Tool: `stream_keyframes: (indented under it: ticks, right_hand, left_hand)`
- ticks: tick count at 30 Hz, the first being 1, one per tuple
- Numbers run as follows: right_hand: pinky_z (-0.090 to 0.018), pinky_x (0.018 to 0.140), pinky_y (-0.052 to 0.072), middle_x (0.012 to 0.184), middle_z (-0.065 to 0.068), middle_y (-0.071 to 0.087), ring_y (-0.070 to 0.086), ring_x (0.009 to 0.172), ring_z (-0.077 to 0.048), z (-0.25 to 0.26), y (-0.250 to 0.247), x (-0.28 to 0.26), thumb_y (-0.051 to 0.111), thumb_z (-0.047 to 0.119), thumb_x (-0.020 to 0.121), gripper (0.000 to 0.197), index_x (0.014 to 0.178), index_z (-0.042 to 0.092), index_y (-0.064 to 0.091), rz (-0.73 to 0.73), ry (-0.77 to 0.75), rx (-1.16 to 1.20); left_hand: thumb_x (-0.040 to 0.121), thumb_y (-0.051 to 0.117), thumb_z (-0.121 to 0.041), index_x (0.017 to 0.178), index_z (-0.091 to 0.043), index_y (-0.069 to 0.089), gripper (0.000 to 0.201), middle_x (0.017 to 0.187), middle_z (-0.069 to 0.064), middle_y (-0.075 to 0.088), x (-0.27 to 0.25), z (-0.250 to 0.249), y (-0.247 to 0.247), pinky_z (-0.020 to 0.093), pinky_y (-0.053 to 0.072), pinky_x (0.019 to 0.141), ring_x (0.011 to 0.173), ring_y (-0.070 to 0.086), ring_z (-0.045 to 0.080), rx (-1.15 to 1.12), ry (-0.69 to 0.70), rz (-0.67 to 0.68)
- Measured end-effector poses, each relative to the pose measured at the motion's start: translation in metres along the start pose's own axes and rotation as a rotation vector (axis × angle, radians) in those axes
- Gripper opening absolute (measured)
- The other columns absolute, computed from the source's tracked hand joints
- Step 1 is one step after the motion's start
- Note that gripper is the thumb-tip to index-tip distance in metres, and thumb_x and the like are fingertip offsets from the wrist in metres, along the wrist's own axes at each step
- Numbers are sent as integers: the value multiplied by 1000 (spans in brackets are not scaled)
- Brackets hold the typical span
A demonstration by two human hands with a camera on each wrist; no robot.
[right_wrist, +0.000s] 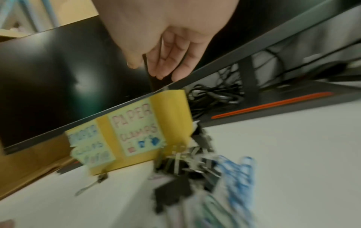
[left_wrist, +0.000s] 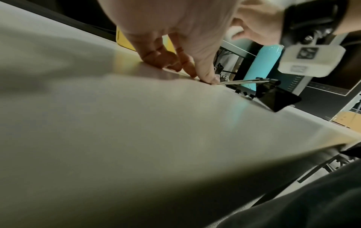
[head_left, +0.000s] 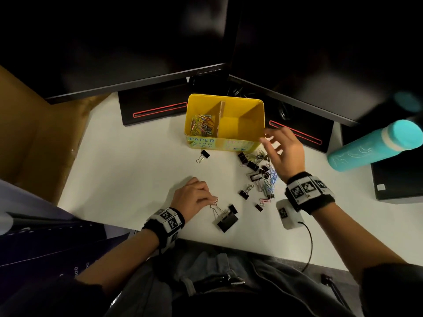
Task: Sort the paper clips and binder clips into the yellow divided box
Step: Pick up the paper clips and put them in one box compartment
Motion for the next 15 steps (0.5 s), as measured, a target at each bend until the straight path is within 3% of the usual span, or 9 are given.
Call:
stream_keyframes:
  ticks: [1, 4, 7, 9, 12, 15]
  right_hand:
    - [-19, 59, 48, 91, -4, 57, 53, 74, -9, -13, -8, -8, 53, 29, 94, 24, 102, 10, 65, -37, 59, -19]
    - [-36, 62, 53, 89, -9, 60, 54, 71, -15, -55, -24, -35, 55, 17, 90, 14, 94, 10, 66, -105, 292, -130]
    - [-28, 68, 48, 94, -14, 65, 60, 72, -20, -79, -17, -62, 63, 13, 84, 17, 99, 8, 65, 108, 450, -156]
    - [-29, 72, 48, 101, -13, 63, 59, 77, -18, -79, -6, -71, 69, 16, 79, 32, 109, 7, 63, 277, 450, -115]
    - [-33, 79, 52, 103, -10, 55, 56, 82, -16, -71, 3, -71, 78, 17, 71, 50, 116, 8, 59, 391, 445, -56]
    - [-28, 76, 50, 100, -3, 51, 56, 83, -17, -63, 12, -71, 83, 25, 67, 51, 110, 12, 60, 443, 440, -53]
  left_hand:
    - [74, 73, -36, 75, -26, 73, 10, 75, -13, 61, 1, -1, 0, 31, 48, 55, 80, 47, 6, 2, 0, 6]
    - [73, 74, -35, 72, -26, 68, 11, 76, -13, 61, 4, -5, 3, 31, 49, 56, 81, 49, 7, 43, -19, 44]
    - [72, 75, -35, 69, -23, 64, 16, 71, -16, 54, 10, -9, 4, 30, 47, 56, 80, 47, 7, 73, -60, 92]
    - [73, 75, -33, 69, -21, 63, 17, 71, -16, 49, 15, -12, 4, 28, 46, 59, 80, 45, 6, 92, -74, 138]
    - [77, 72, -29, 74, -17, 63, 15, 77, -11, 56, 24, -16, -4, 30, 47, 63, 79, 51, 9, 90, -82, 142]
    - [81, 69, -20, 80, -12, 63, 10, 81, 0, 68, 43, -26, -29, 29, 53, 63, 72, 60, 13, 2, -65, -61]
Point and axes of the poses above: each hand's wrist, its own x-axis towards the middle knuckle, its own y-axis out of the palm, z = x × y, the point moved 3 cm from there along x, towards the middle knuckle
